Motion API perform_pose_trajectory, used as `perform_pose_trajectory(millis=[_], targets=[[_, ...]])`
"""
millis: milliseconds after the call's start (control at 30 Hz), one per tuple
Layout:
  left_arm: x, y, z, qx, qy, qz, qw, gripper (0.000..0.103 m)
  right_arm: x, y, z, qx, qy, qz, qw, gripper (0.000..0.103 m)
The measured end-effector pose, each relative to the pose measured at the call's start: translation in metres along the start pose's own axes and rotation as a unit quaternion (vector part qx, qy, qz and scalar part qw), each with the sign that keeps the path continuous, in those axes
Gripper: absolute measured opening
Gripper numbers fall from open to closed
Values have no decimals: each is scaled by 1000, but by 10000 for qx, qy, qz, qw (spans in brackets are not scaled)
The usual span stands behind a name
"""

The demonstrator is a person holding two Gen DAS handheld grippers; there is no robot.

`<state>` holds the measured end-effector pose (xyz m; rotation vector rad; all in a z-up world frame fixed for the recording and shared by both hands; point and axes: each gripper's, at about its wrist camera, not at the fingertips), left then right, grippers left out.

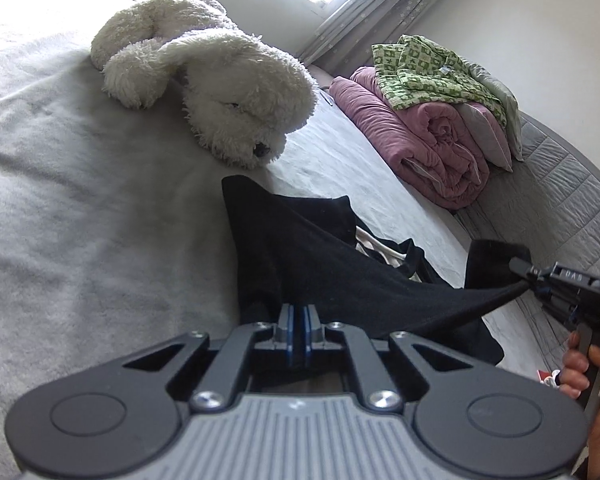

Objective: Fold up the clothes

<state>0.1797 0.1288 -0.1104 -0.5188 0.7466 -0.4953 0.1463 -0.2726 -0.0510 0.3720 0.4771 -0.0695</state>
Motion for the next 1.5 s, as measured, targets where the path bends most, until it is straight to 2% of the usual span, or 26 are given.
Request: perform_pose_trajectory(millis=[200, 267, 300, 333, 367, 433, 567, 667, 867, 1033, 1233, 1300, 1333, 1367, 1433, 1500], targets=[[-1, -3, 0, 93, 50, 43, 9999, 5, -6, -47, -45, 780, 765, -463, 9929, 8], [-2, -6, 0, 182, 53, 103, 9998, 5, -17, -50, -45, 865, 825, -545, 9913, 7], [-3, -8, 1, 241, 50, 130, 9996, 5, -23, -52, -45, 908, 855, -586, 9905, 13], [-3, -10, 1, 304, 43, 151, 9994, 5, -28, -53, -45, 951, 885, -627, 9895, 30], [-4, -11, 1, 345, 30, 152, 9993, 5, -34, -54, -44, 957, 889, -675, 9891, 39], [-6, -9, 2, 291, -19, 77, 9995, 5, -40, -48, -34, 642, 665, -808, 9924, 41], [-11, -5, 4, 154, -309, 21, 9994, 5, -27, -36, -14, 141, 358, -611, 9974, 41], [-13, -2, 5, -26, -663, 25, 9978, 5, -3, -26, -8, -434, 323, -714, 9960, 40], [-2, 9, 9, -437, -766, 99, 9961, 6, 34, -28, -22, -1056, 486, -837, 9897, 37], [7, 18, 12, -780, -841, 162, 9933, 6, 34, -19, -40, -1747, 252, -1070, 9785, 33], [19, 20, 13, -1054, -976, 227, 9894, 6, 28, -17, -38, -1834, -98, -1121, 9766, 32], [21, 19, 13, -1063, -1009, 253, 9889, 6, 31, -15, -39, -1948, -25, -1103, 9746, 24], [22, 18, 13, -1064, -1024, 266, 9887, 6, 32, -13, -39, -2001, 16, -1099, 9736, 15], [23, 16, 13, -1030, -1034, 306, 9888, 6, 34, -13, -40, -2039, 72, -1120, 9725, 11], [22, 14, 14, -965, -1065, 374, 9889, 5, 36, -11, -43, -2103, 83, -1176, 9705, 4], [20, 13, 14, -914, -1114, 419, 9887, 4, 33, -10, -43, -2121, -28, -1240, 9693, 4]])
Point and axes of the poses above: each gripper's, at about its wrist camera, not at the fingertips, and x roughly the way its jaws point, y to its left, z to its top, and after that the axes turned 2 degrees about -x, right-handed
